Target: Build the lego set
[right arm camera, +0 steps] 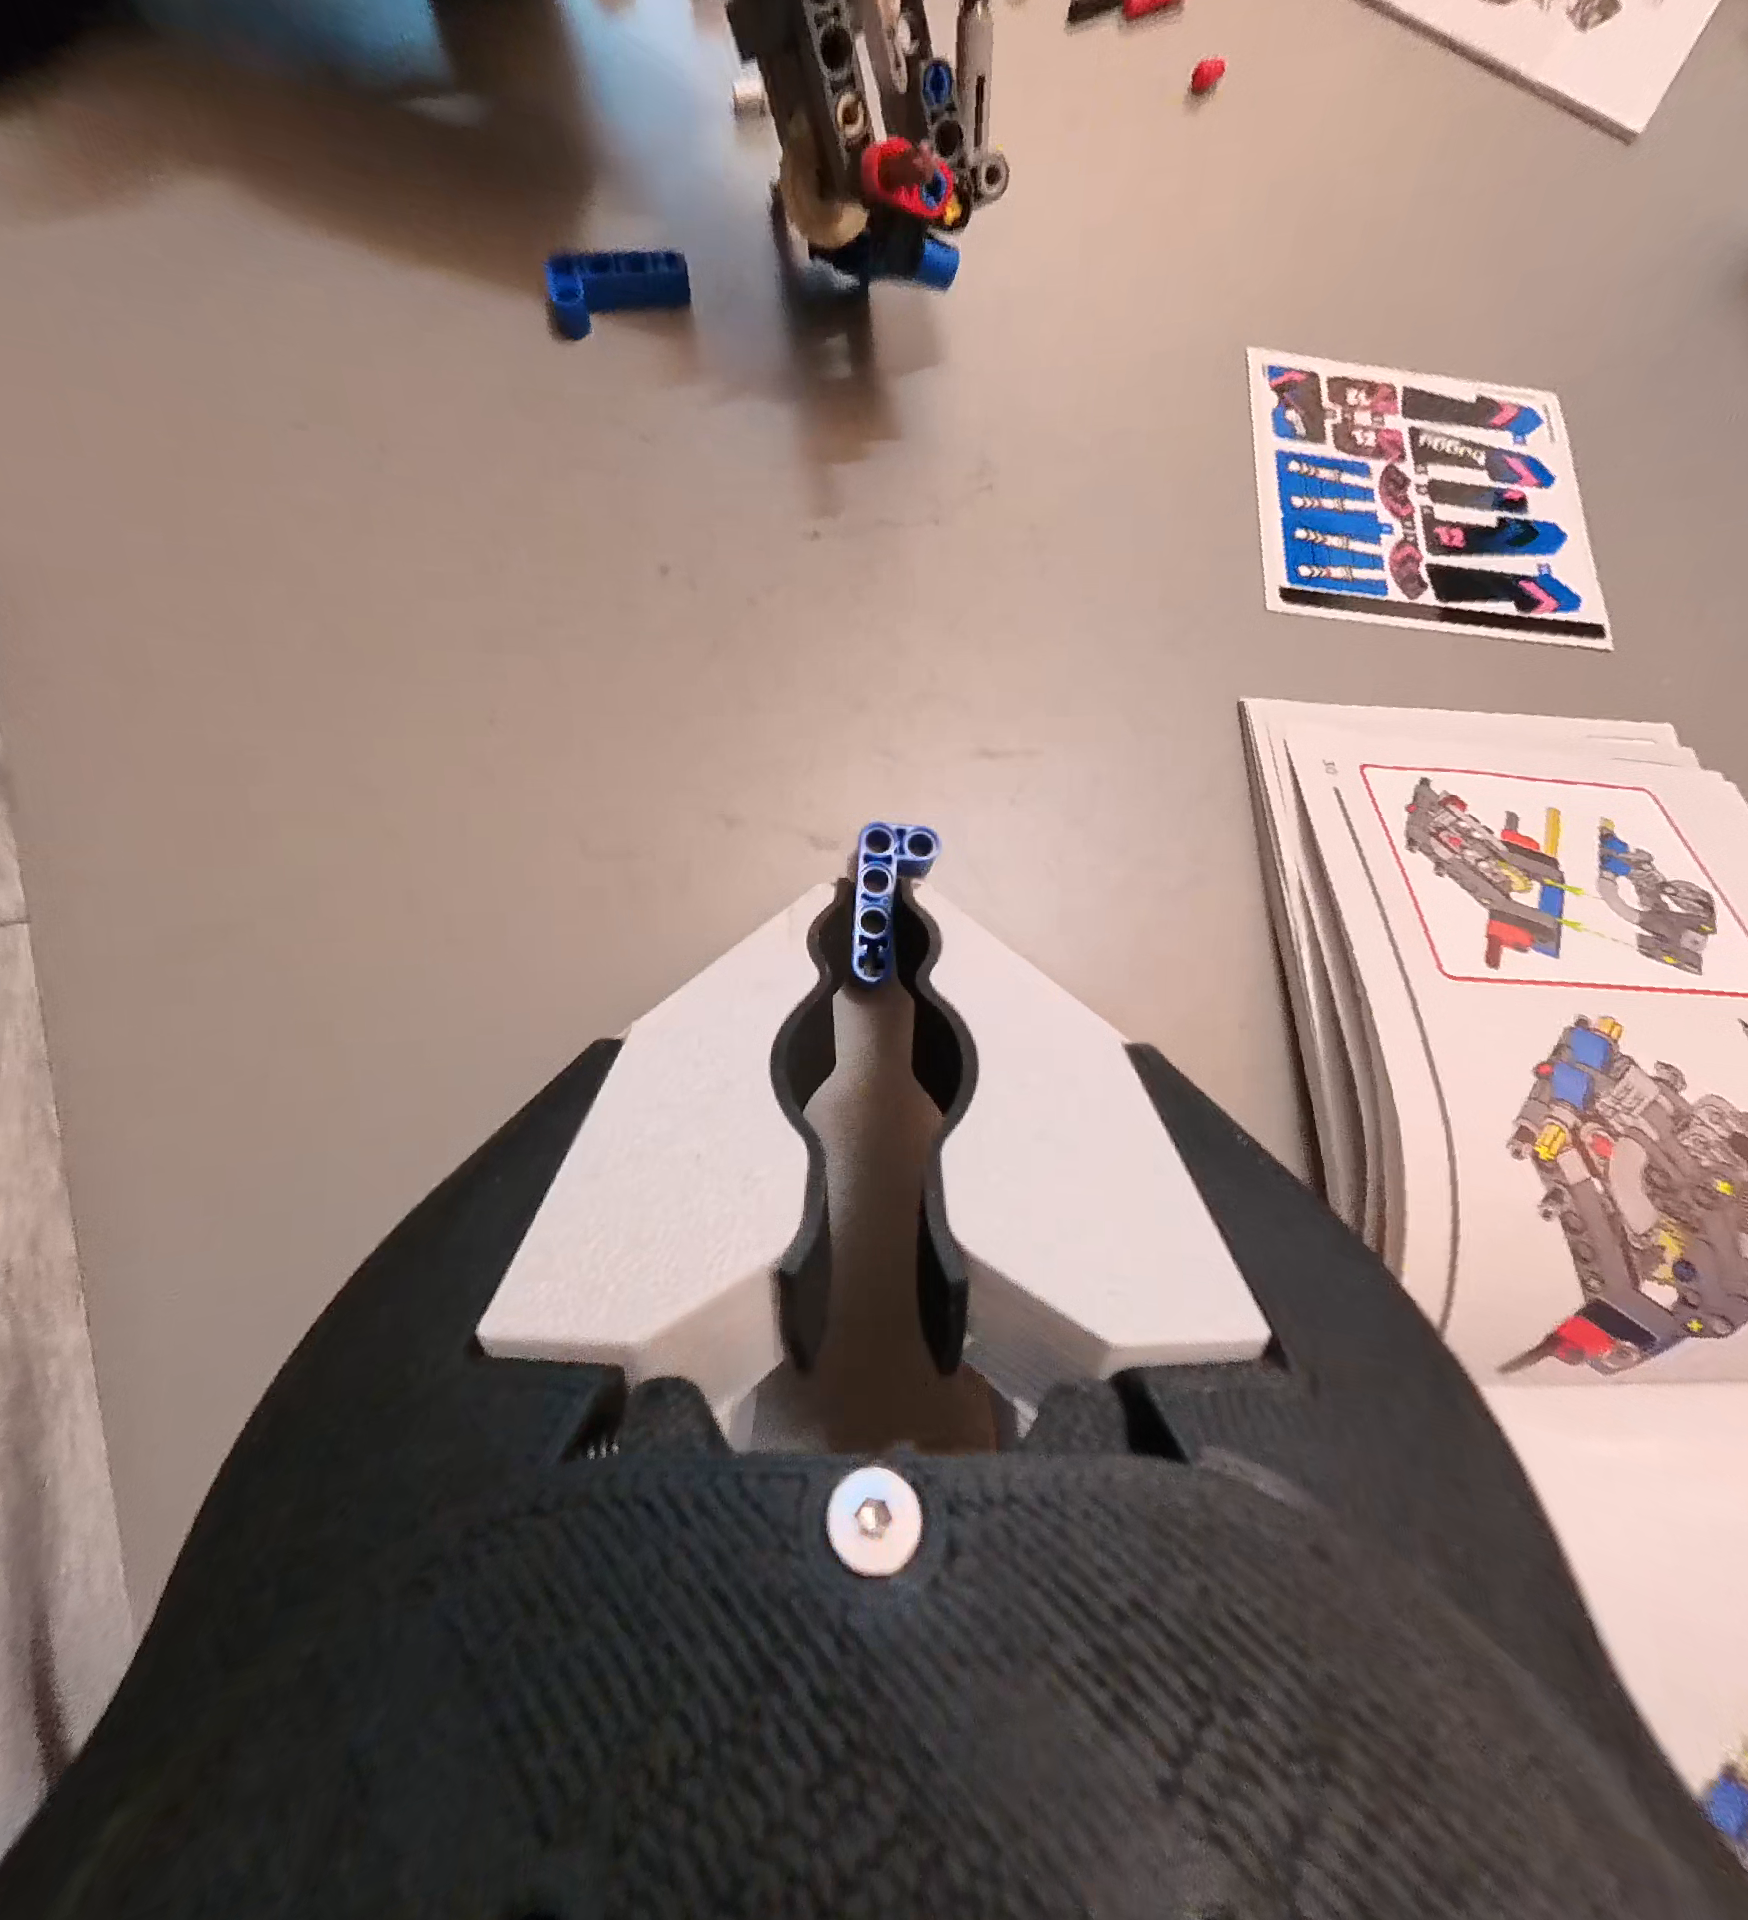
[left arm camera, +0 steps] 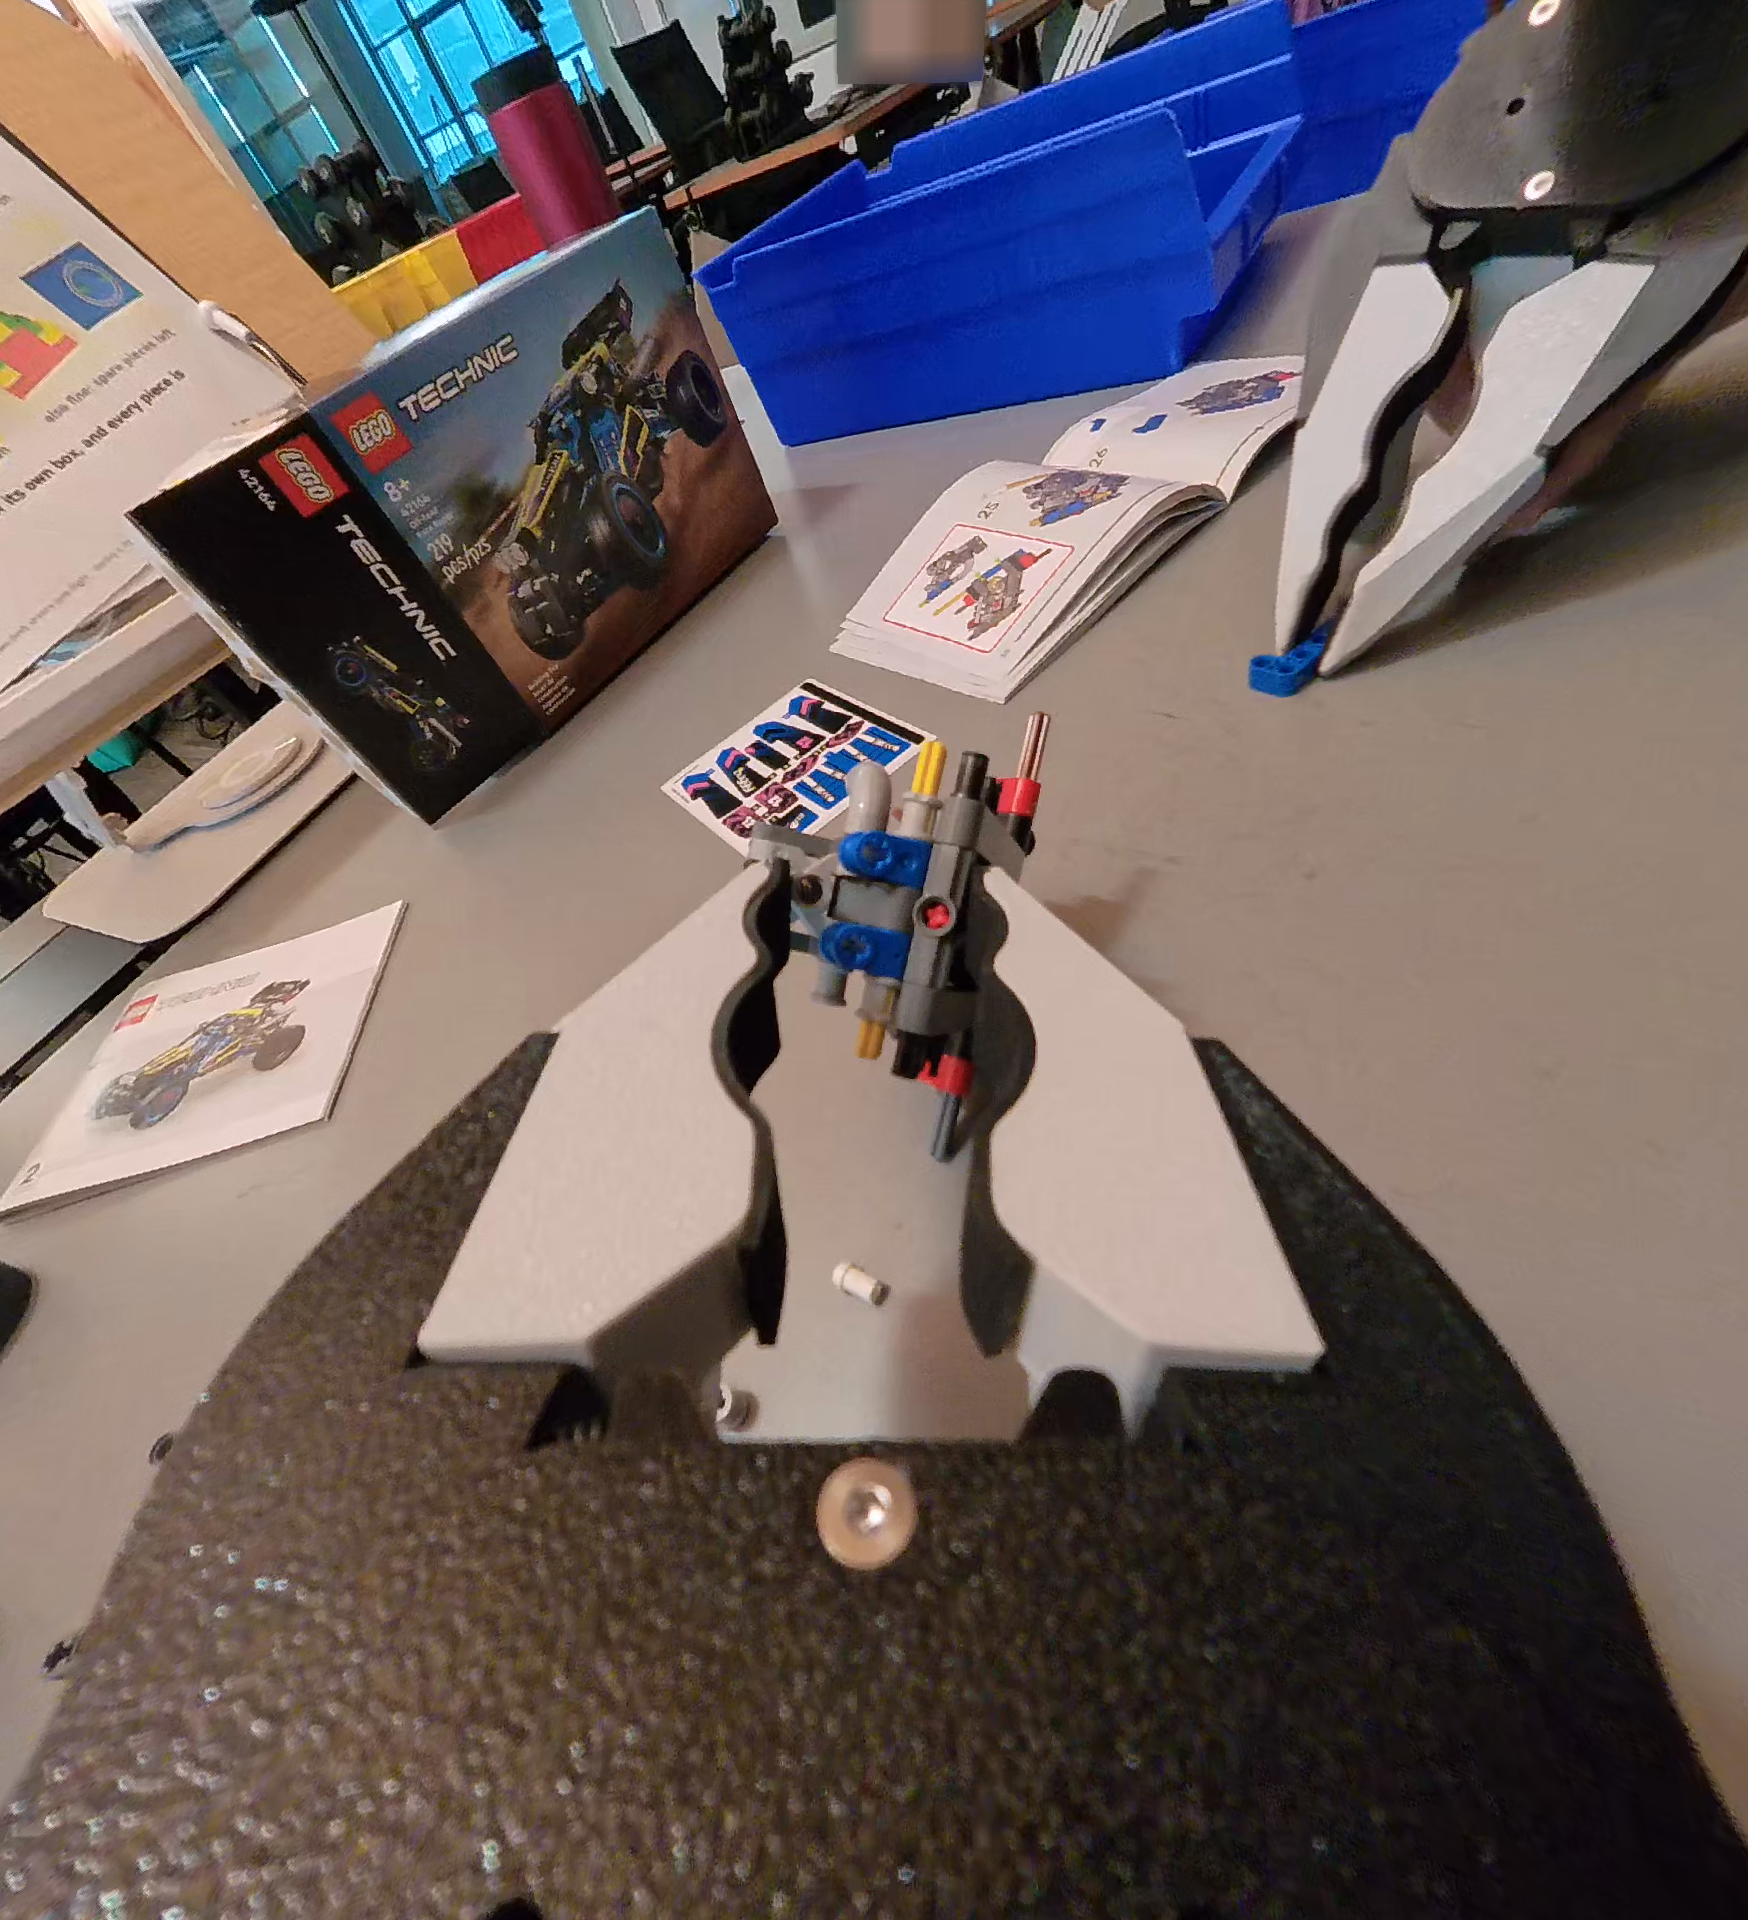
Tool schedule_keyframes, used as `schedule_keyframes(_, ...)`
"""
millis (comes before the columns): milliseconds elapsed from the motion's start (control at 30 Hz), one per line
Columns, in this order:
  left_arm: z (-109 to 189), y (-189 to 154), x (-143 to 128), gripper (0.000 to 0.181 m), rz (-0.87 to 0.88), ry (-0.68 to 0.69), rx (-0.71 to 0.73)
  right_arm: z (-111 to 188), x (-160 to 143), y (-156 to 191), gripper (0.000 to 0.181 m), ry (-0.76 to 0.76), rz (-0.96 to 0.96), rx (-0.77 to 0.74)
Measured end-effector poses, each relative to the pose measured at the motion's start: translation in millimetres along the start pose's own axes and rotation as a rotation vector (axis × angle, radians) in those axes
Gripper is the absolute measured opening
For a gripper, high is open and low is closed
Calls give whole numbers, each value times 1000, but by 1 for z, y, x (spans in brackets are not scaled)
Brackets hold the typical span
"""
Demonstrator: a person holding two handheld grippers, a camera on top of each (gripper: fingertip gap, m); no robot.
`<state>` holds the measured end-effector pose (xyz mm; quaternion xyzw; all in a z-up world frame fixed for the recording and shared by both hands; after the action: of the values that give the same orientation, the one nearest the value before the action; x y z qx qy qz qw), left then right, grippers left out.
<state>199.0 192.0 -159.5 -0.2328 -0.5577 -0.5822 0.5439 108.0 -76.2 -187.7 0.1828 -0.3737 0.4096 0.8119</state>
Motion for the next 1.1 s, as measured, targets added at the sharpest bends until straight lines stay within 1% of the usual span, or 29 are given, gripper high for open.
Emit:
schedule_keyframes(233,0,1,0,31,9,0,-7,0,0,0,6,1,2,5)
schedule_keyframes(333,0,-1,1,31,1,-11,-32,-1,0,-1,6,3,-12,17)
schedule_keyframes(500,-2,1,1,30,33,-8,-36,-1,0,-3,6,5,-30,36)
schedule_keyframes(733,-18,2,6,30,41,-18,-69,-1,1,-2,6,3,-5,23)
schedule_keyframes(1100,-23,0,7,30,7,-12,-32,-2,2,-1,6,0,19,19)
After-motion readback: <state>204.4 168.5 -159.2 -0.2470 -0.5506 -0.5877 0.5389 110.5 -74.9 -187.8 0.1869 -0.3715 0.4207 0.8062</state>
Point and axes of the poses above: each gripper's, where its closed fingertips meet, z back along the fingers, x out of its top, y = z × x across the jaws, the point moved 9 cm from there along z, back along the fingers, and after that the axes turned 6 degrees about -z, right-handed, at the moved point
